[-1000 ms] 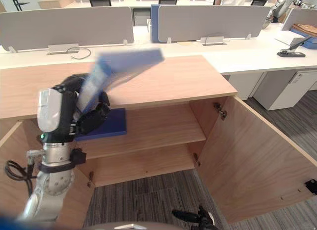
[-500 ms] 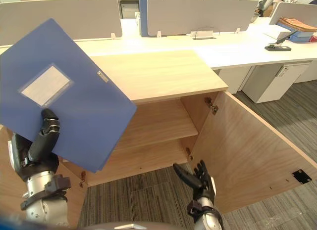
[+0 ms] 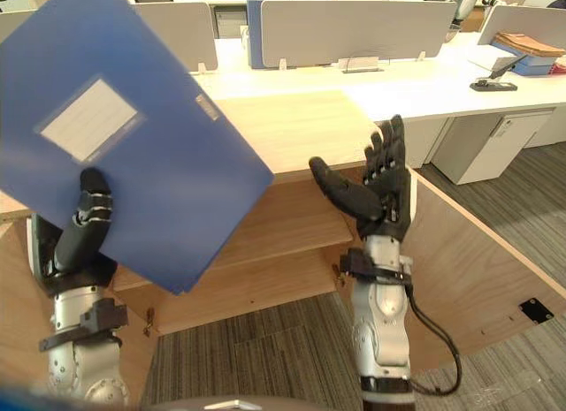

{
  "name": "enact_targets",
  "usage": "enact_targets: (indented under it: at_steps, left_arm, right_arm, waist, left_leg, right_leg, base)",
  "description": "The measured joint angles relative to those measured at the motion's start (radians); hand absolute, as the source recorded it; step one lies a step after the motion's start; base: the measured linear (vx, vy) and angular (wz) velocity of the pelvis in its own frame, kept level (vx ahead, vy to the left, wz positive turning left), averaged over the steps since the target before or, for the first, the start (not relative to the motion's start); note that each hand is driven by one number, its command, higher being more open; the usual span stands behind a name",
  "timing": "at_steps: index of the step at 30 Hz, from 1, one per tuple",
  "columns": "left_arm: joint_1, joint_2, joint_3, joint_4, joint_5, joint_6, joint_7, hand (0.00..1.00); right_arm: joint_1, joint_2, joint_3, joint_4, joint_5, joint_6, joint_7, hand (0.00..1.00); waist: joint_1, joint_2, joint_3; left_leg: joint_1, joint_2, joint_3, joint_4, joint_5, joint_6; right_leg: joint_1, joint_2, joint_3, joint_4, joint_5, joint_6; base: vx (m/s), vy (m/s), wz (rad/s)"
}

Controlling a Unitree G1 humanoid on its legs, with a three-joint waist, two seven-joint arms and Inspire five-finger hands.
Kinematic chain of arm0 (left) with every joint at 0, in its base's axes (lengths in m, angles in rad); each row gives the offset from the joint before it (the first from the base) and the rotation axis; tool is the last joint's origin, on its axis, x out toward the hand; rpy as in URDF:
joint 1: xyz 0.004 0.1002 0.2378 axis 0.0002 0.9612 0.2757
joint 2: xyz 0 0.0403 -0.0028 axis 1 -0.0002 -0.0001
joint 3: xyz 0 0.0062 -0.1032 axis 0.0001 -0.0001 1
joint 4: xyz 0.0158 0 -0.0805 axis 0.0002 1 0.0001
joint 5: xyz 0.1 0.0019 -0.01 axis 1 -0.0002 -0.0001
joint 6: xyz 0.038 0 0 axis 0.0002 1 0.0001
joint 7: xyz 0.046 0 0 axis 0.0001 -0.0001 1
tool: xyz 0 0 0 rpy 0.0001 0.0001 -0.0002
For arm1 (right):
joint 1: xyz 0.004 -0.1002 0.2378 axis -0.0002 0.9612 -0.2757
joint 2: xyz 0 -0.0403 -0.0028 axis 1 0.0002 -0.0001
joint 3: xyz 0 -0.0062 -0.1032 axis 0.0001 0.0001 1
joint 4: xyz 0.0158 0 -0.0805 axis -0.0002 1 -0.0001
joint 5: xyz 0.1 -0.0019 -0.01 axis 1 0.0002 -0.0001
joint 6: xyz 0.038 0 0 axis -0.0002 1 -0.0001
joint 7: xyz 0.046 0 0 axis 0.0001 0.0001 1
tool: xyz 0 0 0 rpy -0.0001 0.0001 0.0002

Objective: Walk over to the cabinet, pick up the folder, carry it to the office cabinet, place the folder inside the office cabinet, then close the office cabinet door

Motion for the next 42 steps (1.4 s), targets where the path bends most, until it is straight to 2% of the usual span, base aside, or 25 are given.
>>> enact_targets:
  at_steps: [5, 13, 18, 22, 28, 30, 31, 35, 38, 39, 42]
  left_arm:
    - [-0.054, 0.026, 0.0, 0.034, 0.033, -0.001, -0.041, 0.0]
    - [-0.054, 0.068, -0.004, 0.065, 0.091, 0.002, -0.08, 0.0]
    - [-0.056, 0.107, -0.036, 0.067, 0.143, 0.002, -0.099, 0.0]
    - [-0.109, 0.158, -0.082, 0.1, 0.187, 0.001, -0.12, 0.0]
    - [-0.146, 0.205, -0.079, 0.117, 0.195, 0.001, -0.113, 0.0]
    - [-0.174, 0.243, -0.08, 0.138, 0.194, 0.0, -0.113, 0.0]
    - [-0.185, 0.27, -0.08, 0.146, 0.192, -0.001, -0.112, 0.0]
    - [-0.215, 0.368, -0.096, 0.161, 0.132, -0.002, -0.113, 0.0]
    - [-0.24, 0.47, -0.131, 0.199, 0.034, -0.007, -0.113, 0.0]
    - [-0.24, 0.475, -0.132, 0.201, 0.03, -0.007, -0.113, 0.0]
    - [-0.241, 0.572, -0.168, 0.241, -0.087, -0.015, -0.117, 0.0]
  right_arm:
    - [-0.081, -0.053, 0.028, 0.003, 0.061, 0.001, 0.063, 1.0]
    - [-0.158, -0.118, 0.05, 0.054, 0.127, 0.024, 0.147, 1.0]
    - [-0.223, -0.174, 0.124, 0.114, 0.181, 0.046, 0.195, 1.0]
    - [-0.298, -0.212, 0.181, 0.151, 0.218, 0.067, 0.241, 1.0]
    - [-0.356, -0.286, 0.222, 0.213, 0.244, 0.072, 0.267, 1.0]
    - [-0.391, -0.335, 0.259, 0.248, 0.266, 0.08, 0.278, 1.0]
    - [-0.409, -0.364, 0.28, 0.261, 0.274, 0.087, 0.281, 0.0]
    - [-0.461, -0.435, 0.329, 0.295, 0.325, 0.092, 0.287, 0.0]
    - [-0.512, -0.54, 0.405, 0.314, 0.413, 0.094, 0.294, 0.0]
    - [-0.515, -0.545, 0.41, 0.314, 0.417, 0.094, 0.296, 0.0]
    - [-0.537, -0.644, 0.48, 0.314, 0.493, 0.094, 0.338, 0.0]
  waist:
    - [0.002, 0.006, -0.001]
    - [0.001, 0.01, 0.0]
    - [0.002, 0.012, -0.002]
    - [0.007, 0.014, -0.003]
    - [0.008, 0.014, -0.005]
    - [0.009, 0.015, -0.007]
    - [0.011, 0.016, -0.01]
    - [0.013, 0.016, -0.015]
    - [0.019, 0.017, -0.037]
    - [0.019, 0.016, -0.038]
    - [0.021, 0.014, -0.06]
  left_leg:
    - [0.0, -0.001, -0.002, 0.0, 0.0, 0.0]
    - [0.003, -0.001, -0.002, 0.0, 0.0, 0.001]
    - [0.003, -0.001, -0.003, 0.0, 0.001, 0.001]
    - [0.003, -0.001, -0.003, 0.0, 0.001, 0.002]
    - [0.004, -0.001, -0.002, 0.0, 0.001, 0.002]
    - [0.004, -0.001, -0.002, 0.0, 0.001, 0.002]
    - [0.004, -0.001, -0.002, 0.0, 0.001, 0.002]
    - [0.004, -0.002, 0.0, 0.001, 0.002, 0.002]
    - [0.005, -0.002, 0.0, 0.0, 0.002, 0.002]
    - [0.005, -0.002, 0.0, 0.0, 0.002, 0.002]
    - [0.005, -0.003, 0.001, -0.001, 0.003, 0.0]
  right_leg:
    - [0.0, 0.0, 0.001, 0.0, 0.0, 0.0]
    - [0.001, -0.001, 0.002, 0.005, 0.0, 0.0]
    - [0.001, -0.001, 0.002, 0.006, 0.0, 0.0]
    - [0.001, -0.001, 0.002, 0.006, 0.001, -0.001]
    - [0.001, -0.001, 0.003, 0.006, 0.002, -0.002]
    - [0.001, 0.0, 0.003, 0.006, 0.004, -0.003]
    - [0.001, 0.0, 0.004, 0.005, 0.005, -0.004]
    - [0.001, 0.0, 0.007, 0.004, 0.009, -0.005]
    - [0.004, -0.001, 0.009, -0.004, 0.014, -0.007]
    - [0.005, -0.001, 0.009, -0.004, 0.015, -0.007]
    - [0.008, -0.001, 0.009, -0.015, 0.02, -0.006]
  base:
    - [0.0, 0.0, 0.0]
    - [0.0, 0.0, 0.0]
    - [0.0, 0.0, 0.0]
    - [0.0, 0.0, 0.0]
    - [0.0, 0.0, 0.0]
    - [0.0, 0.0, 0.0]
    - [0.0, 0.0, 0.0]
    - [0.0, 0.0, 0.0]
    - [0.0, 0.0, 0.0]
    - [0.0, 0.0, 0.0]
    - [0.0, 0.0, 0.0]
